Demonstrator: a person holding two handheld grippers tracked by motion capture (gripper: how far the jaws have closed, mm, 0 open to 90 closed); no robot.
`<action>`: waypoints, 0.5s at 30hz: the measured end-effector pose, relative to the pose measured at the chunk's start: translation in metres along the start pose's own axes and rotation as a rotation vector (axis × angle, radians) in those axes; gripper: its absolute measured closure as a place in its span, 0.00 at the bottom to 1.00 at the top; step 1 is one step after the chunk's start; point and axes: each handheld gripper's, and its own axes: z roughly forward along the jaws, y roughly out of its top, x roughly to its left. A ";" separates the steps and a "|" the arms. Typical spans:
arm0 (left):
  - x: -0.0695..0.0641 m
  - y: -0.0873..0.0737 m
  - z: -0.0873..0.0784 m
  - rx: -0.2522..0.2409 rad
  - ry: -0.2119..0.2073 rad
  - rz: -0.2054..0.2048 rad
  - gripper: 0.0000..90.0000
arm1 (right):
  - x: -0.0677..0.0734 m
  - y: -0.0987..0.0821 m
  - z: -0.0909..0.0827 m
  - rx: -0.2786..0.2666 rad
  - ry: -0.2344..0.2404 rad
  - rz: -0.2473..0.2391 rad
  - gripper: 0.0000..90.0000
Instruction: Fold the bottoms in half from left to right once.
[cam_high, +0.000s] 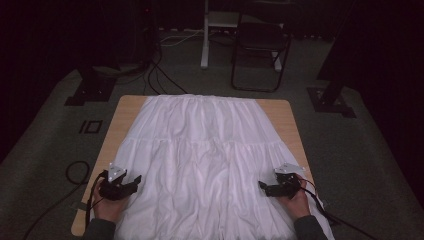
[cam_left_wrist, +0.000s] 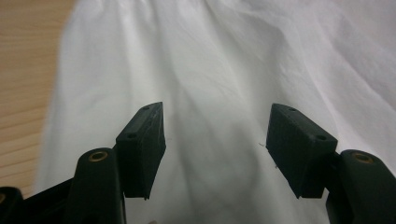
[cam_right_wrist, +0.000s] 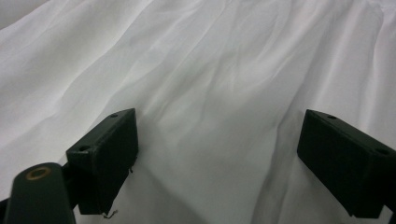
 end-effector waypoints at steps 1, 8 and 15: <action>0.003 -0.001 -0.003 0.000 0.014 0.000 0.42 | 0.000 0.000 0.000 0.000 -0.001 -0.001 0.13; 0.041 -0.019 -0.018 0.028 0.114 -0.115 0.32 | 0.000 0.000 0.000 0.000 -0.001 0.001 0.14; 0.054 -0.033 -0.015 0.097 0.072 -0.162 0.28 | 0.000 0.000 0.000 0.000 -0.001 0.001 0.14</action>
